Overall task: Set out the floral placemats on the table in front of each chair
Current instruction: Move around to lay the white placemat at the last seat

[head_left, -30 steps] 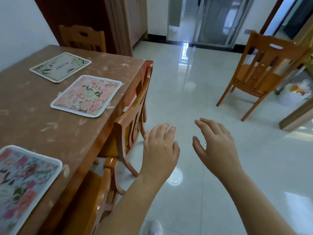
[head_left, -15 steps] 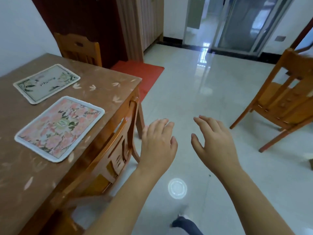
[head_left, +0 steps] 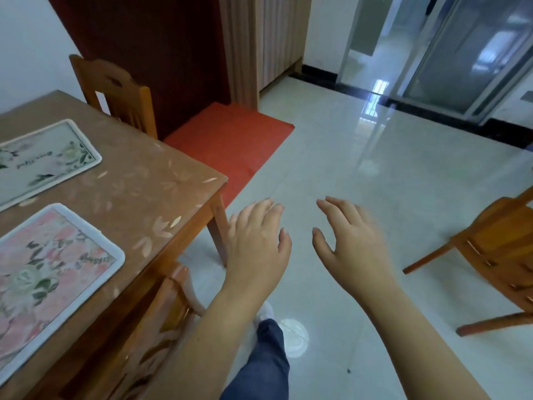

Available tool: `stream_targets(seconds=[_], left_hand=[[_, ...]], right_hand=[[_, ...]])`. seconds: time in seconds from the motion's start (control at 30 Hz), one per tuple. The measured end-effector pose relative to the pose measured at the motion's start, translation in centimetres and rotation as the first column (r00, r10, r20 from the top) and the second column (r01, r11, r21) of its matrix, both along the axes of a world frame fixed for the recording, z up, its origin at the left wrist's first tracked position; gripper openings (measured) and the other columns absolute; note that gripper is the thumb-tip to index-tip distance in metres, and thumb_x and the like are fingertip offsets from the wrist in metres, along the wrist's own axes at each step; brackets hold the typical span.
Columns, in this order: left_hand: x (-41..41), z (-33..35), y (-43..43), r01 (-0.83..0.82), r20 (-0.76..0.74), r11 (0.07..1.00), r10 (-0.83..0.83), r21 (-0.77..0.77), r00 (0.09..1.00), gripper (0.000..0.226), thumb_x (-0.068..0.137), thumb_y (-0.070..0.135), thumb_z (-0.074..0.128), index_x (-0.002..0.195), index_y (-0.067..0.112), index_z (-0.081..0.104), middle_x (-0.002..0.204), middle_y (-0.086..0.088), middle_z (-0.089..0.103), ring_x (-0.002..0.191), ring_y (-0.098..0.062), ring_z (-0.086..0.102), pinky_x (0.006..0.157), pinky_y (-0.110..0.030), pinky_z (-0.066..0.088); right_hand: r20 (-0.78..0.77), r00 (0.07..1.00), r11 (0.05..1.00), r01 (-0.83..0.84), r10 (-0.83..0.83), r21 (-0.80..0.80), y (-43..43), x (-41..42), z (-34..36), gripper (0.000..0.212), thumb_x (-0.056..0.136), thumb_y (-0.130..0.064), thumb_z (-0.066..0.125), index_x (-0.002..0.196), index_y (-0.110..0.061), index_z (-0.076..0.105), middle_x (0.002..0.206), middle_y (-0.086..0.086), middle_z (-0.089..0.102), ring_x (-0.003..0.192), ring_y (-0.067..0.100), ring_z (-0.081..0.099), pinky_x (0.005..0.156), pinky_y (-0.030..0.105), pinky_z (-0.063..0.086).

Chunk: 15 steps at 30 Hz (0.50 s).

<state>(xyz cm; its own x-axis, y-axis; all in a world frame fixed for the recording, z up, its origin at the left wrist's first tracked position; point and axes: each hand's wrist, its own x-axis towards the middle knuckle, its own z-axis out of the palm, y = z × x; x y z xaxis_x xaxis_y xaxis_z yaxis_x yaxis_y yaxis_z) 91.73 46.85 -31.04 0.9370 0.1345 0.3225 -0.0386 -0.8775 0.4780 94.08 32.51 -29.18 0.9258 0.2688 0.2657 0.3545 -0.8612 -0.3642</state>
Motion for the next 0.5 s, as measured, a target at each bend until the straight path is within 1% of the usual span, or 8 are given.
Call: stream_targets(seconds=[0.13,0.27,0.43,0.5], left_hand=[[9.5,-0.3,3.0,-0.078,0.021,0.997,0.078,-0.016,0.997,0.035,0.081,0.011,0.061,0.116,0.009,0.056,0.125,-0.011,0.058,0.118,-0.030,0.050,0.101,-0.050,0.035],[17.8,0.3,7.3,-0.187,0.030,0.982,0.188,-0.037,0.982,0.036,0.080,0.009,0.061,0.116,0.008,0.056,0.126,-0.012,0.058,0.120,-0.033,0.048,0.102,-0.057,0.032],[25.3,1.0,11.7,-0.294,0.025,0.956,0.294,-0.009,0.956,0.037,0.082,0.010,0.059,0.119,0.011,0.054,0.129,-0.009,0.056,0.125,-0.029,0.044,0.106,-0.054,0.027],[27.7,1.2,12.9,-0.319,0.027,0.948,0.319,0.005,0.947,0.036,0.082,0.009,0.059,0.118,0.010,0.055,0.127,-0.010,0.058,0.124,-0.029,0.046,0.105,-0.056,0.029]], right_hand=[[0.043,0.996,0.997,-0.076,0.078,-0.028,3.3,9.8,0.2,0.039,0.081,-0.016,0.063,0.118,-0.006,0.055,0.118,0.013,0.062,0.106,0.033,0.057,0.091,0.044,0.045],[0.096,0.981,0.986,-0.165,0.167,-0.030,8.3,19.2,1.3,0.039,0.077,-0.013,0.066,0.114,-0.004,0.058,0.113,0.014,0.065,0.102,0.033,0.060,0.088,0.044,0.047],[0.096,0.956,0.960,-0.279,0.279,-0.011,13.3,28.3,1.3,0.039,0.079,-0.015,0.064,0.116,-0.006,0.056,0.115,0.012,0.064,0.106,0.032,0.058,0.089,0.044,0.046],[0.090,0.946,0.950,-0.313,0.313,-0.007,14.7,31.6,1.0,0.039,0.079,-0.016,0.065,0.116,-0.007,0.056,0.115,0.012,0.064,0.107,0.032,0.058,0.090,0.045,0.046]])
